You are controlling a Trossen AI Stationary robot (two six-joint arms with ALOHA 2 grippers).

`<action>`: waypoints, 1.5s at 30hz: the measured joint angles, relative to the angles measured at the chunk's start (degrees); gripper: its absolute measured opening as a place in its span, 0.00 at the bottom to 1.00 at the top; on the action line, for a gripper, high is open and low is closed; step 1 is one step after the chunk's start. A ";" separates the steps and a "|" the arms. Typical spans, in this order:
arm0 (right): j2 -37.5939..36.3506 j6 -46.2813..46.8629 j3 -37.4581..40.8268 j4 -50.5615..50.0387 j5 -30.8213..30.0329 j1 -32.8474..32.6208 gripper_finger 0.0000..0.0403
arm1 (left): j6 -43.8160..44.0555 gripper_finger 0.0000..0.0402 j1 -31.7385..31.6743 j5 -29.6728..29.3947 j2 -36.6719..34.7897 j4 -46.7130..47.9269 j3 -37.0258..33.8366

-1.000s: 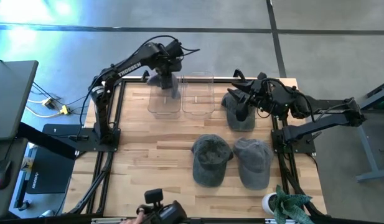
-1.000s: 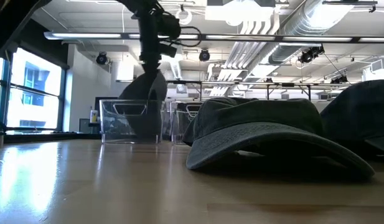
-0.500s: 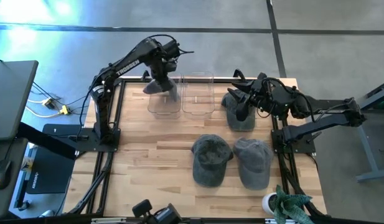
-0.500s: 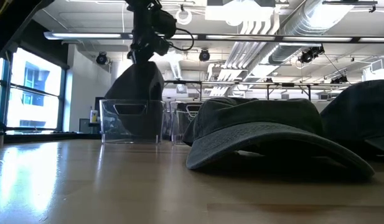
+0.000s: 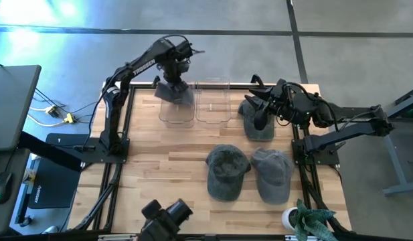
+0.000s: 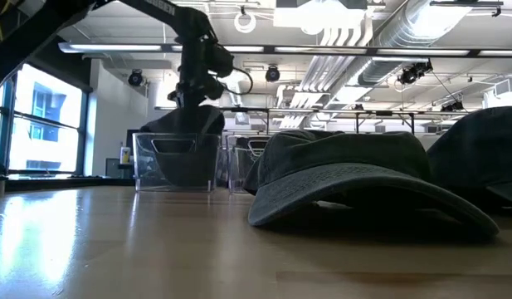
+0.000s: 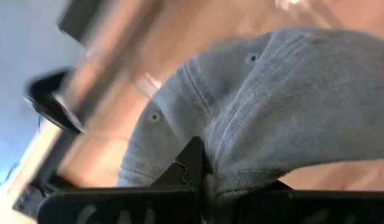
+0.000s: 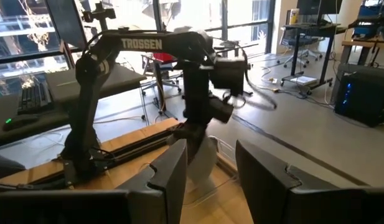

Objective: Pick & Place hat
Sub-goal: Put the left gray cap into the left transparent bin

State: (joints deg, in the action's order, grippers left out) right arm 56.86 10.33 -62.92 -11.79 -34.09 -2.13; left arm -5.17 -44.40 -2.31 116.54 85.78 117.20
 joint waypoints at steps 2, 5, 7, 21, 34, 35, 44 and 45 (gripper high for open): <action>0.00 0.14 0.00 0.00 0.02 0.00 0.33 | 1.80 0.03 -0.97 0.30 0.07 -2.12 0.18; 0.02 0.15 0.00 0.00 0.00 0.00 0.33 | 2.70 0.07 -3.18 2.57 0.22 -2.51 1.27; 0.02 0.07 0.00 0.00 0.02 0.00 0.33 | 2.75 0.11 -4.52 3.41 0.02 -4.17 1.31; 0.07 0.09 0.02 -0.96 0.03 0.01 0.33 | 5.69 0.43 -7.10 4.95 1.61 -15.15 1.19; 0.07 1.86 0.02 -1.31 0.50 -0.24 0.33 | 8.62 0.64 -7.47 1.58 1.48 -17.62 1.25; 0.07 1.86 0.02 -1.31 0.51 -0.24 0.33 | 8.61 0.66 -7.47 1.41 1.48 -17.46 1.25; 0.09 1.71 0.02 -2.16 1.73 -0.26 0.33 | 10.07 0.69 -7.36 -5.51 1.26 -13.53 6.62; 0.09 1.71 0.02 -2.27 1.76 -0.26 0.33 | 9.98 0.69 -7.36 -5.94 1.26 -12.58 7.67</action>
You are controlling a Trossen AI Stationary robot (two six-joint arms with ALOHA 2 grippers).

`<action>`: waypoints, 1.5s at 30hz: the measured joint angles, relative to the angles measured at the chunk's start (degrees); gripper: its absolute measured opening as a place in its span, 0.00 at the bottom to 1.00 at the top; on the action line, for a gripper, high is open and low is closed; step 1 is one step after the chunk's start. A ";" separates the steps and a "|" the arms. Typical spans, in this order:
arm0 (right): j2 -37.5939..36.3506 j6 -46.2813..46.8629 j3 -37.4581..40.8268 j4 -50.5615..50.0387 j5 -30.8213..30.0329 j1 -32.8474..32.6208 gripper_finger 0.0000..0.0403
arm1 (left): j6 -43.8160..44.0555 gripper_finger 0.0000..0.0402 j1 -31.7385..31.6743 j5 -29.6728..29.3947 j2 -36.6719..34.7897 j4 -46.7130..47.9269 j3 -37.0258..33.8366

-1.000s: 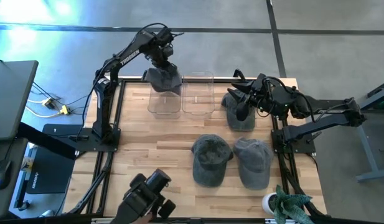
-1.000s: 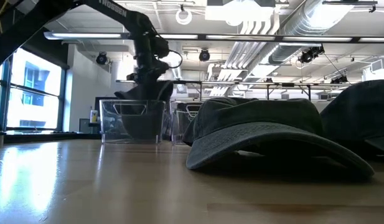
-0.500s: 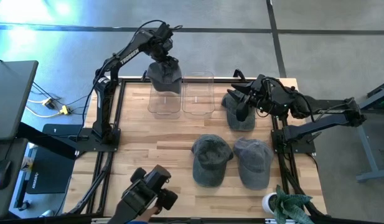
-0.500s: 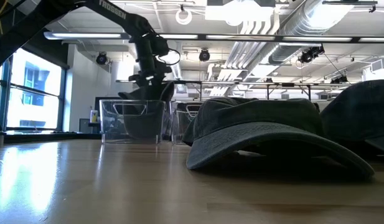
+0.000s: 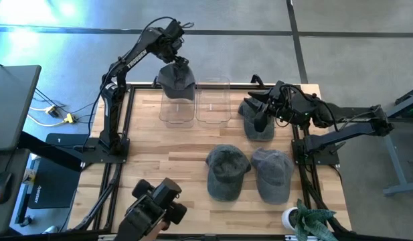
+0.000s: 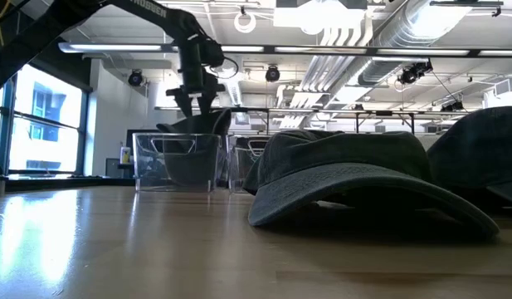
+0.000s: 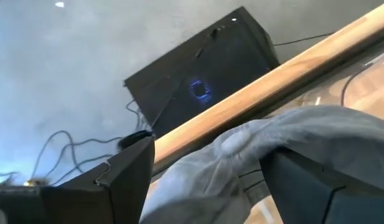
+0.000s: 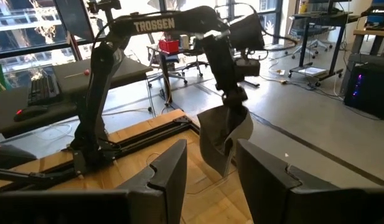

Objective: Pick & Place hat
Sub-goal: Put the left gray cap into the left transparent bin

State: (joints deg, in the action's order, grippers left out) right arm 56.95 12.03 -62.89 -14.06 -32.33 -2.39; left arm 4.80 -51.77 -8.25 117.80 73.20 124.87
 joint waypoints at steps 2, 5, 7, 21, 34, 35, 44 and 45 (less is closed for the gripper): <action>0.00 0.00 0.00 0.00 0.40 0.00 0.33 | -0.01 0.68 -0.02 -0.49 0.00 1.66 2.28; 0.00 -0.02 0.00 -0.12 1.17 0.00 0.33 | -0.22 0.65 0.00 -0.44 0.00 5.97 5.77; 0.00 -0.02 0.00 -0.33 1.17 0.00 0.33 | -0.83 0.61 0.02 -0.44 -0.02 9.08 7.76; 0.00 0.00 0.00 -1.27 1.14 -0.01 0.33 | 0.12 0.03 0.48 5.27 0.29 8.14 -0.60; 0.00 0.98 0.00 -1.42 1.22 0.00 0.33 | 4.29 0.00 -0.02 -6.87 0.06 -2.16 -5.43; 0.00 0.98 0.00 -1.47 1.22 0.00 0.33 | 4.55 0.00 0.02 -5.90 -0.32 -1.27 -5.40; 0.00 0.38 0.00 -1.60 0.89 0.15 0.33 | 4.89 0.01 0.81 6.90 -2.38 9.70 0.82; 0.00 0.06 0.00 -1.60 0.84 0.15 0.33 | 4.87 0.01 1.30 9.68 -2.40 9.70 0.82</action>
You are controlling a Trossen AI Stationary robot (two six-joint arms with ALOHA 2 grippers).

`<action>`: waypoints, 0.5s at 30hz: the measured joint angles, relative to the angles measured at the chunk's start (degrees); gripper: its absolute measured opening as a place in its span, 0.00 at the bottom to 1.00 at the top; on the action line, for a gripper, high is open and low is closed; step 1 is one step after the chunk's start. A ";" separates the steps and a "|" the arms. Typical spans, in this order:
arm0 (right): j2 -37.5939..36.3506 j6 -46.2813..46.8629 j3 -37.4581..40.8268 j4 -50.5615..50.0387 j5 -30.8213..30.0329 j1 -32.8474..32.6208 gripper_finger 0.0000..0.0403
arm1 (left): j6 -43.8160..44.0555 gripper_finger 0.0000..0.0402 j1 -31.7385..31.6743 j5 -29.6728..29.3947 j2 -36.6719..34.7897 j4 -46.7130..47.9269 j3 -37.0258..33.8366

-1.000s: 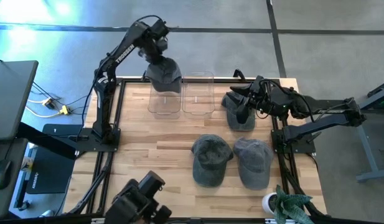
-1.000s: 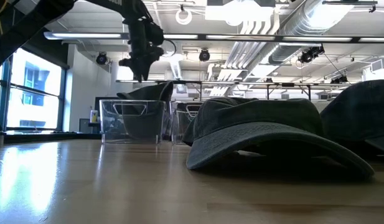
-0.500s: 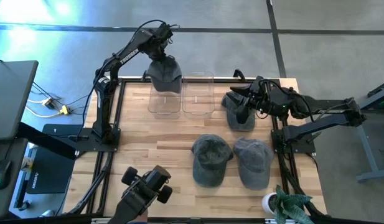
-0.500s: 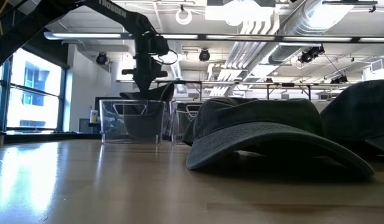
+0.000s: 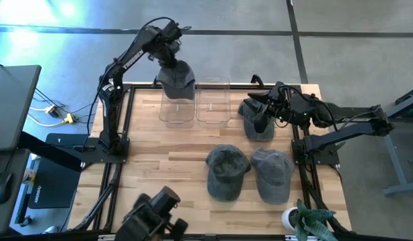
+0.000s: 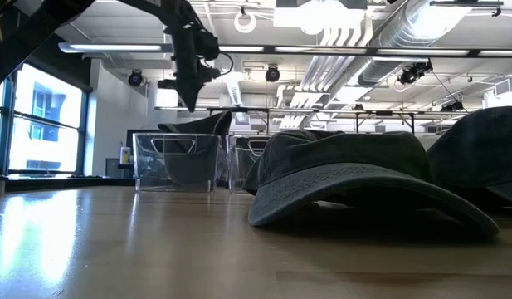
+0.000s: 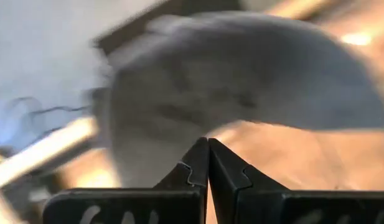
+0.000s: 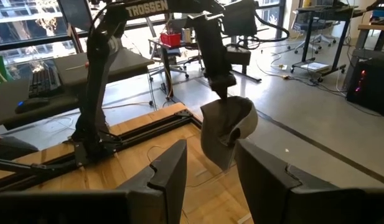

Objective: Pick & Place hat
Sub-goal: Put the left gray cap into the left transparent bin

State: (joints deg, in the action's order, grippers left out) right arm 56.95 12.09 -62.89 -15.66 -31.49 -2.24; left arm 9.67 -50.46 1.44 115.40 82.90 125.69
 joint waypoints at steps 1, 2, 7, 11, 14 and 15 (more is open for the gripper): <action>0.00 -0.33 0.00 0.00 -0.03 0.00 0.33 | -0.17 0.01 0.38 2.82 0.02 -0.12 -0.02; 0.00 -0.46 0.00 0.00 -0.03 0.00 0.33 | -0.51 0.01 0.87 4.84 0.13 -0.35 -0.04; 0.00 -0.51 0.00 0.00 -0.01 0.00 0.33 | -1.69 0.01 4.52 3.86 2.68 -7.36 -1.10; 0.00 -0.07 0.00 0.01 0.06 0.00 0.33 | -1.63 0.01 7.03 -3.36 4.69 -14.89 -0.87; 0.00 -0.02 0.00 0.00 0.21 0.00 0.33 | -1.36 0.01 7.11 -8.48 5.11 -16.04 -1.11; 0.00 0.24 0.00 0.00 0.25 0.00 0.33 | -1.29 0.01 7.02 -10.96 5.13 -17.26 -1.08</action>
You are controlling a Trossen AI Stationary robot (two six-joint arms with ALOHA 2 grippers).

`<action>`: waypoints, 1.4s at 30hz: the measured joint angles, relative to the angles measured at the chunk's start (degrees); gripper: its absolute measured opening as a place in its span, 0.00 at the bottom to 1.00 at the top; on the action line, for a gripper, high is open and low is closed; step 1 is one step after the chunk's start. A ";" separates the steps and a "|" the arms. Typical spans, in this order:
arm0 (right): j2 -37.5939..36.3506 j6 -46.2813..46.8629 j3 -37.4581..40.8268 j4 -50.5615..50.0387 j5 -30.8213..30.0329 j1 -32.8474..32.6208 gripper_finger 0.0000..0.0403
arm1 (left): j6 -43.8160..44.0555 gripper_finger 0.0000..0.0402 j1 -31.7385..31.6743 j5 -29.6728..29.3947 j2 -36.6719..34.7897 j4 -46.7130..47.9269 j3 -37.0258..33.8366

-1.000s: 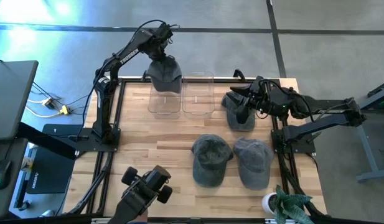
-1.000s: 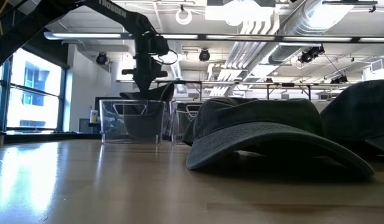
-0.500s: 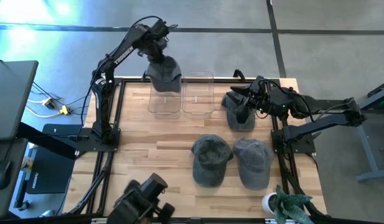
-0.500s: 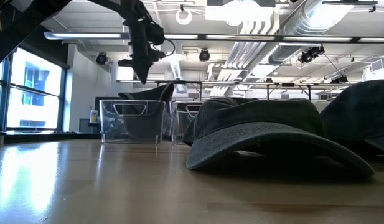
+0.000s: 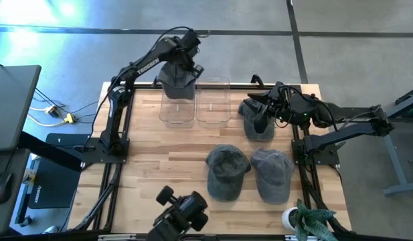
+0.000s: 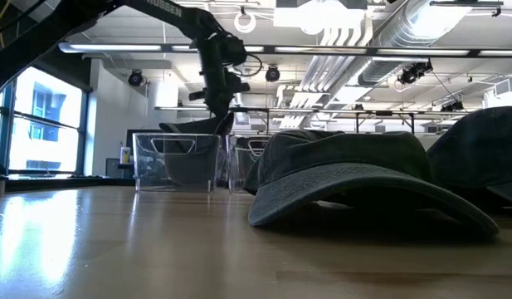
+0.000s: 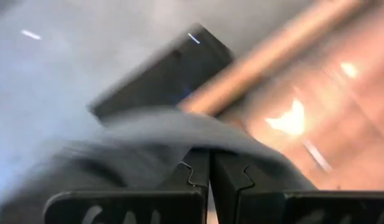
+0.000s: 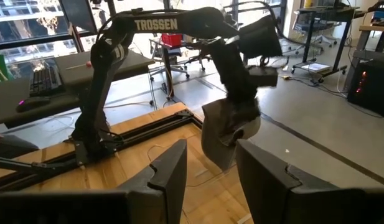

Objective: Pick & Place hat
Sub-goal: Put the left gray cap into the left transparent bin, then put the bottom black cap into the right transparent bin

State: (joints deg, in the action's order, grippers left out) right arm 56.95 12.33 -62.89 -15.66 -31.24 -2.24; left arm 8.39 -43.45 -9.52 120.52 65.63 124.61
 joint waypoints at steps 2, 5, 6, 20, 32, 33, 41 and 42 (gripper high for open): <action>0.00 1.00 0.00 0.00 0.02 0.00 0.33 | 0.09 0.01 -0.09 -3.71 0.34 -1.49 0.21; 0.00 1.21 0.00 0.01 0.13 -0.02 0.33 | 0.69 0.01 -0.80 -4.20 0.84 -1.86 -0.01; 0.00 1.19 0.00 0.00 0.13 -0.02 0.33 | 0.69 0.01 -0.97 -4.13 0.84 -2.42 -0.01; 0.00 1.19 0.00 0.02 0.16 -0.04 0.33 | -1.54 0.01 -0.83 -2.07 -0.52 7.83 6.71; 0.04 7.96 0.00 -6.35 1.32 4.39 0.33 | -11.32 0.01 6.36 12.22 -7.17 12.70 3.93; 0.04 8.68 0.00 -7.90 2.12 5.01 0.33 | -11.63 0.01 7.45 12.97 -8.26 10.92 1.86; 1.22 16.95 0.00 -17.46 6.43 5.83 0.33 | -9.32 0.01 14.19 22.30 -21.62 -13.53 -23.75; 1.84 18.33 0.00 -18.53 7.53 5.55 0.33 | -8.48 0.01 15.17 22.42 -22.98 -15.45 -26.77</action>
State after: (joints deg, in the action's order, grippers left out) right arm 58.79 30.66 -62.89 -34.19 -23.71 3.31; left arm -0.09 -28.27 12.91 97.54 50.18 97.84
